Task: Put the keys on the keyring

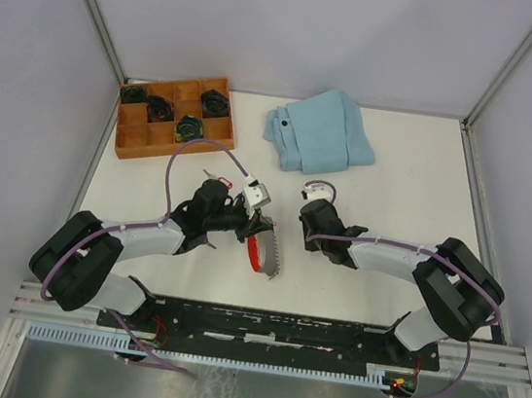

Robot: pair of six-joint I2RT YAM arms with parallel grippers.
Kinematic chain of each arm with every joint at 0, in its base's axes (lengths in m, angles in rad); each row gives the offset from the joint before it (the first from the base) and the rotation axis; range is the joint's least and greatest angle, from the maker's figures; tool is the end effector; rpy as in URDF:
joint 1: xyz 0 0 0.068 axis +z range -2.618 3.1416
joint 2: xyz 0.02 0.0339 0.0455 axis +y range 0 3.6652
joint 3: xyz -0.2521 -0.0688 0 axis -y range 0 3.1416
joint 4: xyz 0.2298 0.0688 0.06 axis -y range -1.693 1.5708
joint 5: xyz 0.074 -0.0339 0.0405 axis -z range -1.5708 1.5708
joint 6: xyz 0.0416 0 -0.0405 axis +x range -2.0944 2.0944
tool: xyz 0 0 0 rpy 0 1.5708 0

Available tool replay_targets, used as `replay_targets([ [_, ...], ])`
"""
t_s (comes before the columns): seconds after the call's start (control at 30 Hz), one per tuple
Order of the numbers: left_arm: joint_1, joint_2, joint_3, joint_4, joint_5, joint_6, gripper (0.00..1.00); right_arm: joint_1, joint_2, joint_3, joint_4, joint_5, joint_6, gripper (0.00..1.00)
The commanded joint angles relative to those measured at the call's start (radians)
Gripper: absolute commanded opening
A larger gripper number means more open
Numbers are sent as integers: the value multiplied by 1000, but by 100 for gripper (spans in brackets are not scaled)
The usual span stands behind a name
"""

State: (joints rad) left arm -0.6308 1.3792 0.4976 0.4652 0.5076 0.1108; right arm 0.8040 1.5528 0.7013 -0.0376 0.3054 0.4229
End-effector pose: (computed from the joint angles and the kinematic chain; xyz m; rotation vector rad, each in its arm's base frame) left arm 0.2024 -0.1728 0.1772 1.0395 1.7416 -0.8361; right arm 0.2058 0.1956 0.1439 -0.3272 2.3911 0.1888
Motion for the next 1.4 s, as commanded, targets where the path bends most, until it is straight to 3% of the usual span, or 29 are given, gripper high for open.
replay_targets([
  [0.0, -6, -5, 28, 56, 19, 38, 3, 6, 11, 40, 14, 41, 21, 21],
  [0.23, -6, -4, 27, 55, 19, 39, 3, 7, 30, 43, 12, 67, 27, 15],
  [0.37, -6, -4, 28, 55, 21, 41, 3, 6, -4, 38, -8, 53, -2, 1],
  [0.8, -6, 7, 22, 139, 104, 75, 3, 4, -198, 102, -244, -97, -288, 1],
  [1.17, -3, 45, -12, 253, 236, 192, 3, 4, -443, 72, -279, -239, -504, 1],
  [1.37, 6, 75, -20, 284, 332, 257, 3, 5, -466, 40, -222, -379, -621, 1],
])
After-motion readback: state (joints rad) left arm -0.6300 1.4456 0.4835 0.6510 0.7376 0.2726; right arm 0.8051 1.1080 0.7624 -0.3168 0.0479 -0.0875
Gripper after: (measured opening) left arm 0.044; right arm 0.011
